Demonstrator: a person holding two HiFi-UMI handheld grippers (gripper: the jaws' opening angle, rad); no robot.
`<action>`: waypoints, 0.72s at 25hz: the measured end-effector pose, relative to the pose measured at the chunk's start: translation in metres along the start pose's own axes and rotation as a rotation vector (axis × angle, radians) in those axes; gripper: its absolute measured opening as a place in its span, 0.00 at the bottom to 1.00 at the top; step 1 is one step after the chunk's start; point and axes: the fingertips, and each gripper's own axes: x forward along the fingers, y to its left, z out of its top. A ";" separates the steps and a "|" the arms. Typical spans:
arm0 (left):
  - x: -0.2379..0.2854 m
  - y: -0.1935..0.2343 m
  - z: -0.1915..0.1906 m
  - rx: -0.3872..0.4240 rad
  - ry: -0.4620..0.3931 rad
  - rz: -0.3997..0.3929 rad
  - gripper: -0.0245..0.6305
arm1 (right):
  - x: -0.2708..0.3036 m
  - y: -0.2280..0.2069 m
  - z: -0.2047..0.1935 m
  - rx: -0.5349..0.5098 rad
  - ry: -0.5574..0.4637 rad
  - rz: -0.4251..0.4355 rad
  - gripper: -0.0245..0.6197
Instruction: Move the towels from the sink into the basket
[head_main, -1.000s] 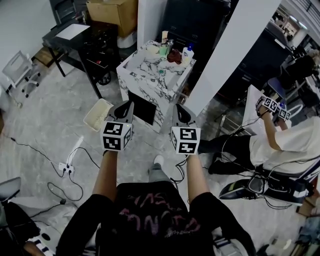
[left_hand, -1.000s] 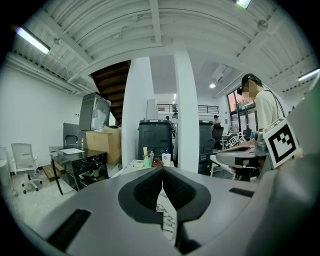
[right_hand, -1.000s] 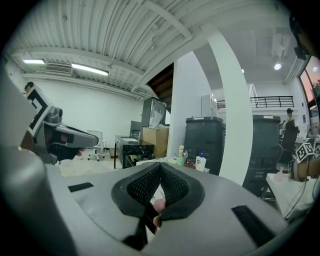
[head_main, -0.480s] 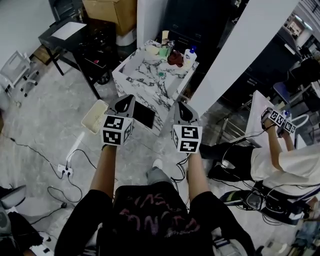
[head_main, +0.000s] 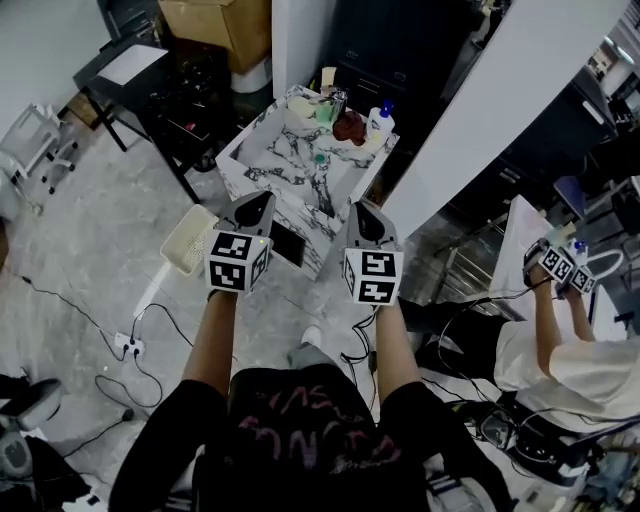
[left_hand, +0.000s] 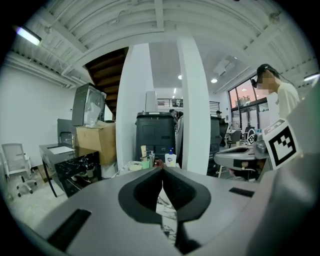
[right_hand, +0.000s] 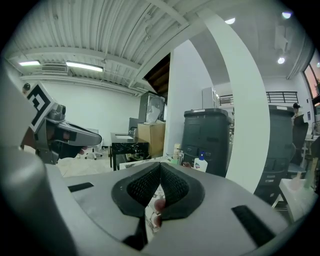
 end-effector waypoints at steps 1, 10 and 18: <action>0.006 0.001 0.003 -0.003 -0.001 0.004 0.06 | 0.005 -0.004 0.002 -0.001 0.000 0.005 0.06; 0.057 -0.001 0.021 -0.017 -0.001 0.023 0.06 | 0.047 -0.043 0.011 -0.005 0.002 0.030 0.06; 0.075 0.005 0.027 -0.017 0.005 0.051 0.06 | 0.067 -0.061 0.016 0.003 -0.011 0.039 0.06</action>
